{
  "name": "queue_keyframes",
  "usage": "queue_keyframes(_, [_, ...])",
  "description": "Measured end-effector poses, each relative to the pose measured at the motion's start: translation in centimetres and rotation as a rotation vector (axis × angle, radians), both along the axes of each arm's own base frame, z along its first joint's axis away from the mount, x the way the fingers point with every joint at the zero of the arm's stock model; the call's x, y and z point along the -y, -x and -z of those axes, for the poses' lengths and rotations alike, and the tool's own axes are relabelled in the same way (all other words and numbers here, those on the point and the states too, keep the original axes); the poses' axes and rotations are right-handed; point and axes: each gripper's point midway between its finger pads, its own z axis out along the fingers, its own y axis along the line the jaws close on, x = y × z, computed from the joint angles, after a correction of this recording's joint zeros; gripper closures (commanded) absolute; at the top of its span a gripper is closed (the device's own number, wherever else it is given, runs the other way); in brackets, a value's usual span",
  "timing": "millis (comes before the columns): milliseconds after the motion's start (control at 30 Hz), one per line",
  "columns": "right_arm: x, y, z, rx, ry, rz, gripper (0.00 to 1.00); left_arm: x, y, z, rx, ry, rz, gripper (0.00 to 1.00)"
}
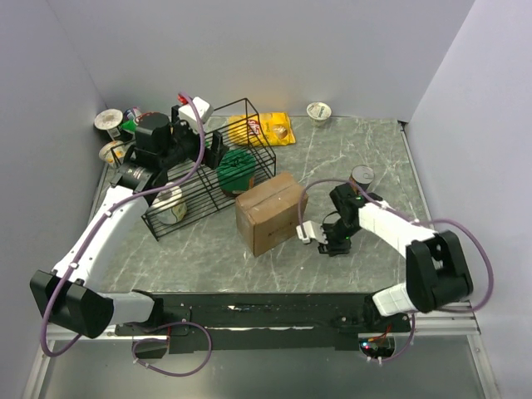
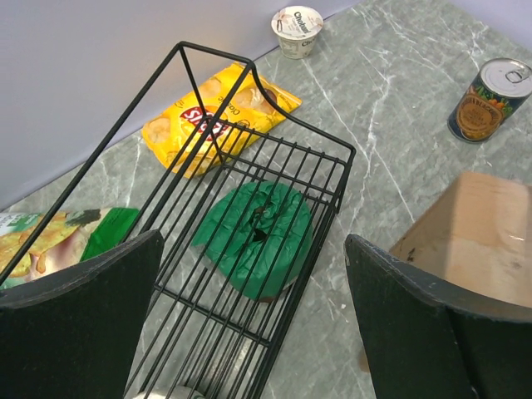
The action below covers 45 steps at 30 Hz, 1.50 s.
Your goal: Unpack the express box
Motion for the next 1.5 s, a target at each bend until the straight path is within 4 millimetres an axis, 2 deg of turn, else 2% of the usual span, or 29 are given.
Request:
queue_keyframes(100, [1.2, -0.3, -1.4, 0.008, -0.022, 0.096, 0.56, 0.0, 0.1, 0.2, -0.001, 0.000, 0.000, 0.04])
queue_keyframes(167, [1.7, -1.6, -2.5, 0.000, -0.059, 0.234, 0.56, -0.1, 0.3, 0.3, 0.001, 0.001, 0.000, 0.04])
queue_keyframes(233, [1.5, -3.6, -3.7, 0.015, -0.115, 0.382, 0.62, -0.1, 0.5, 0.3, 0.000, 0.001, 0.001, 0.04])
queue_keyframes(400, [-1.0, -9.3, -6.8, 0.079, -0.259, 0.689, 0.67, -0.2, 0.6, 0.3, 0.000, 0.004, 0.000, 0.04])
queue_keyframes(500, [-2.3, -11.2, -6.3, 0.085, -0.273, 0.779, 0.68, -0.2, 0.6, 0.3, 0.001, 0.004, 0.000, 0.04])
queue_keyframes(600, [-2.9, -11.9, -3.9, 0.054, -0.224, 0.849, 0.69, -0.3, 0.7, 0.1, 0.006, 0.002, -0.002, 0.04])
queue_keyframes(733, [-3.1, -11.7, -1.5, 0.017, -0.156, 0.900, 0.70, -0.6, 1.1, -0.4, 0.021, 0.004, -0.011, 0.04])
queue_keyframes(1000, [-3.9, -9.9, -0.2, 0.006, -0.079, 0.855, 0.73, -0.9, 1.5, 0.0, 0.022, -0.005, -0.016, 0.04])
queue_keyframes(1167, [-2.2, -6.8, 1.6, -0.020, -0.002, 0.826, 0.73, -0.9, 1.5, 0.8, 0.006, -0.010, -0.016, 0.04])
queue_keyframes(1367, [-0.4, -4.6, 1.8, 0.013, 0.049, 0.779, 0.74, -0.9, 1.6, 1.3, -0.002, -0.013, -0.015, 0.04])
queue_keyframes(1500, [1.1, -3.0, 1.1, 0.040, 0.060, 0.761, 0.72, -0.9, 1.6, 1.4, -0.005, -0.011, -0.016, 0.04])
